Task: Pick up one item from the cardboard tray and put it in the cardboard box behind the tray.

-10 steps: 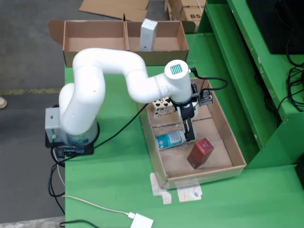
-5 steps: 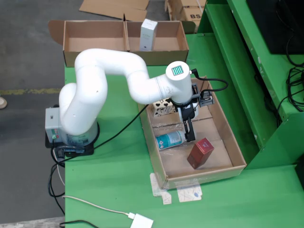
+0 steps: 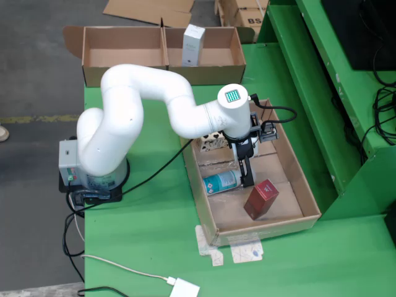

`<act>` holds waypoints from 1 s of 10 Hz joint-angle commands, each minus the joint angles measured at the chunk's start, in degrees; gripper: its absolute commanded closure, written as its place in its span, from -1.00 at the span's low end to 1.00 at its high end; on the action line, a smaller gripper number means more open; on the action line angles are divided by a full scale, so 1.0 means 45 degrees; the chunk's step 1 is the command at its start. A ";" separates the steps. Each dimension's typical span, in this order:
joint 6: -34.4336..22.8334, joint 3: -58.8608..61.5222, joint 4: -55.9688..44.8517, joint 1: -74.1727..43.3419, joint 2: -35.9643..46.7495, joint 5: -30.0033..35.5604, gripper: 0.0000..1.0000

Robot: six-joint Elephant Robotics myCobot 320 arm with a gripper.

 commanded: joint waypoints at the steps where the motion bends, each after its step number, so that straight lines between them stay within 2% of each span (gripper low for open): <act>1: 0.0126 0.0271 0.0562 0.0118 -0.0067 -0.0167 -1.00; 10: 0.0367 0.0511 0.1455 0.0007 -0.1573 -0.0210 -1.00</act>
